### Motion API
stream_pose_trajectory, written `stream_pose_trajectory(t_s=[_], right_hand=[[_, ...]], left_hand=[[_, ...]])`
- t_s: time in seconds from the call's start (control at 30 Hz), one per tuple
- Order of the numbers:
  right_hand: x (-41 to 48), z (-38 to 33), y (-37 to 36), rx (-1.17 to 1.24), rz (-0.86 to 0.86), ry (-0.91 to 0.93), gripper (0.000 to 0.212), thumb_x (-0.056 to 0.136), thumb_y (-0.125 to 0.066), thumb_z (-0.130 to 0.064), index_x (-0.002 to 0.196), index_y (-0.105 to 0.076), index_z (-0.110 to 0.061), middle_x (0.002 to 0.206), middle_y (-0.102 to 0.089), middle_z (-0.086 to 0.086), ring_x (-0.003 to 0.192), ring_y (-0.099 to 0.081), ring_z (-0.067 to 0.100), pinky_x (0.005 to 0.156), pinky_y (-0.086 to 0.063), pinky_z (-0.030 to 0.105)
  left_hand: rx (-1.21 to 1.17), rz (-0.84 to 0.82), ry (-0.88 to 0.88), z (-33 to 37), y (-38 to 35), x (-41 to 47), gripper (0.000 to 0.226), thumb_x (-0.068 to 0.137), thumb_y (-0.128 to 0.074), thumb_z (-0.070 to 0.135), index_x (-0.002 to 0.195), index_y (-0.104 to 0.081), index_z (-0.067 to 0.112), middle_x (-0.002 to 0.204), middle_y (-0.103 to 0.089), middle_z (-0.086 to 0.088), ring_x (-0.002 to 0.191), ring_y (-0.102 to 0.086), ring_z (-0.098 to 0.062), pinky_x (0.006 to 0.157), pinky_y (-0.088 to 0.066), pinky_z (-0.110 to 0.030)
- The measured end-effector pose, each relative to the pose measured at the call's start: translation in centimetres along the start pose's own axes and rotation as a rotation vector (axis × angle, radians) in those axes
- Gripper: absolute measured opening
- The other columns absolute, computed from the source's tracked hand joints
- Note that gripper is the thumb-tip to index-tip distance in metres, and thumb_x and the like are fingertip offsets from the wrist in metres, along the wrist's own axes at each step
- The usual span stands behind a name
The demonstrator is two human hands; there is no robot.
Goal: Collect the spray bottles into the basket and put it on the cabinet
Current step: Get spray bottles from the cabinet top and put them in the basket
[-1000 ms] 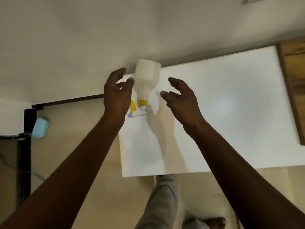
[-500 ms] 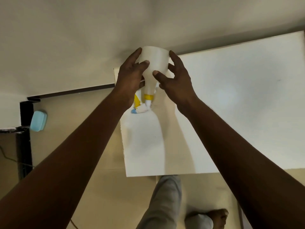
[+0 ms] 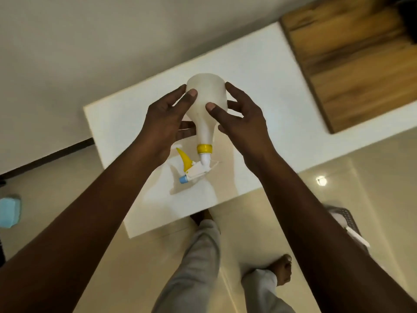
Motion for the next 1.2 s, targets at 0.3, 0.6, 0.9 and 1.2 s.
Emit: stream_pose_trajectory(t_s=[0.3,0.6,0.9,1.2], right_hand=[[-11.3,4.4,20.6,0.151,0.305,-0.077,0.061,0.085,-0.087,-0.046,0.142,-0.064,-0.044,0.121,-0.073,-0.012,0.102,-0.078,0.005,0.087,-0.068,0.04],[-24.9,13.7,37.9,0.197,0.596,-0.175,0.06,0.088,-0.085,-0.044,0.144,-0.065,-0.037,0.118,-0.073,-0.016,0.098,-0.078,0.006,0.092,-0.067,0.042],[-38.4,26.5,50.0,0.243,0.75,-0.371,0.053,0.085,-0.086,-0.049,0.136,-0.07,-0.043,0.124,-0.076,-0.012,0.108,-0.076,0.009,0.099,-0.063,0.045],[-43.8,43.6,53.9,0.348,0.737,-0.596,0.055,0.083,-0.09,-0.041,0.134,-0.073,-0.028,0.125,-0.078,0.001,0.115,-0.076,0.019,0.097,-0.064,0.047]], left_hand=[[0.05,-0.214,0.073,-4.9,-20.2,-8.6,0.04,0.095,-0.072,0.044,0.128,-0.073,0.022,0.129,-0.073,-0.014,0.092,-0.081,-0.038,0.078,-0.066,-0.041],[0.236,-0.368,0.185,-14.8,-38.0,-19.3,0.041,0.094,-0.07,0.051,0.12,-0.077,0.02,0.113,-0.079,-0.014,0.091,-0.081,-0.031,0.07,-0.065,-0.035],[0.322,-0.465,0.415,-29.7,-50.1,-30.1,0.041,0.099,-0.064,0.045,0.132,-0.07,0.022,0.119,-0.077,-0.015,0.096,-0.08,-0.032,0.072,-0.065,-0.036],[0.334,-0.464,0.689,-49.2,-52.9,-35.3,0.044,0.101,-0.065,0.027,0.143,-0.059,0.019,0.134,-0.069,-0.017,0.12,-0.071,-0.033,0.101,-0.061,-0.047]])
Point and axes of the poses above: each hand's wrist, its own x-axis towards the middle knuckle, its own y-axis out of the back of the hand, z = x × y, the point moved 7 cm from there along x, towards the middle knuckle
